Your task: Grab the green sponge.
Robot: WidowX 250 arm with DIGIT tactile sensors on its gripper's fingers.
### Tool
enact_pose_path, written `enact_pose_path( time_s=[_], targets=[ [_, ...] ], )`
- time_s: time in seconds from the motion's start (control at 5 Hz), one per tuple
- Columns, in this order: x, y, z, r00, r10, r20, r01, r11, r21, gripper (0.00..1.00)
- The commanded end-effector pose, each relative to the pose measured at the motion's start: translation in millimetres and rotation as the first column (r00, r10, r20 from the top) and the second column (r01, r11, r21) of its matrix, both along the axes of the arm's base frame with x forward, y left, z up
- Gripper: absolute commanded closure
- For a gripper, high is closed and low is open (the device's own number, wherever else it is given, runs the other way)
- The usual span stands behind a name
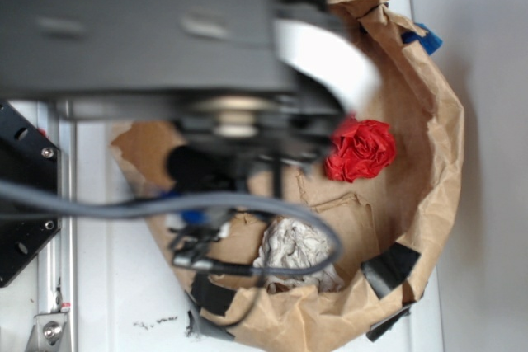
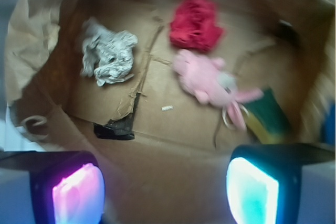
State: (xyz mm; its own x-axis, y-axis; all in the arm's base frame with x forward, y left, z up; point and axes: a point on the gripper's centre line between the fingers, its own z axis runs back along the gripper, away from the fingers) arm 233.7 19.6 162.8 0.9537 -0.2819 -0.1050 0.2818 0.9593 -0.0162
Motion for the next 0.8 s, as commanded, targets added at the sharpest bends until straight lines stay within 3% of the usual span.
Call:
enact_pose_path(
  time_s=[0.0,0.2,0.4,0.6],
  targets=[
    [33,12,-11,0.949,-0.315,-0.001,0.315,0.949,0.012,0.0],
    [36,21,-32,0.847,-0.529,0.055,0.53,0.848,-0.008,0.0],
    [33,29,-38,0.74,-0.662,0.119,0.665,0.747,0.02,0.0],
    [33,41,-43,0.73,-0.674,0.109,0.674,0.737,0.041,0.0]
  ],
)
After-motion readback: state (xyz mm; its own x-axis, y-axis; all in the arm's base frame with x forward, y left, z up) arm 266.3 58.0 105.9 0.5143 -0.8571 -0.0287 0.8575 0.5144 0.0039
